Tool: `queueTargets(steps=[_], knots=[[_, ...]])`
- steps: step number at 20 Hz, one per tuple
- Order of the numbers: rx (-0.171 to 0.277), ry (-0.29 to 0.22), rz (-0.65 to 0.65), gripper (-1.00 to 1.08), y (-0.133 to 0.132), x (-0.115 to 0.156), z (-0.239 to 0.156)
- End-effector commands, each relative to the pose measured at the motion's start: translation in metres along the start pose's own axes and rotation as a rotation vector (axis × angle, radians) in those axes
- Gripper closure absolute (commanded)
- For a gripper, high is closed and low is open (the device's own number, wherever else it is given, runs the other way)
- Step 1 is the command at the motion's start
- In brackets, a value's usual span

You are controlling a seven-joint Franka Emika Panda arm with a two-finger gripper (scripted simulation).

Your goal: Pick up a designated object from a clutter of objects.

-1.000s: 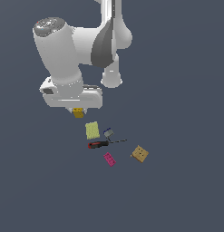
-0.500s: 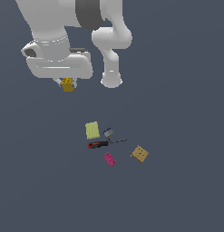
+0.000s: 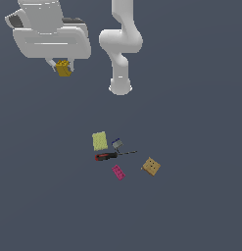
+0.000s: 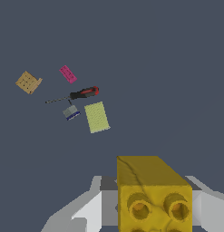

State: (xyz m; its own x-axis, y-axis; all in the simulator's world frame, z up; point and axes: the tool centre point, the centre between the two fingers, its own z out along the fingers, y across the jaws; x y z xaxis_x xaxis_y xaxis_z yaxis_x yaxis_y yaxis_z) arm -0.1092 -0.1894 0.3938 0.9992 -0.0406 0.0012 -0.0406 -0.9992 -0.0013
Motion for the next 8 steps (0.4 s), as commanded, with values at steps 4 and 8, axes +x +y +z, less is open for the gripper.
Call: queueTargets(steps=[4,8], knots=[[-0.001,-0.001,-0.001,1.08,0.0066,-0.0094,-0.0166],[-0.001,-0.001,-0.001,1.08,0.0077,-0.0096,-0.0189]])
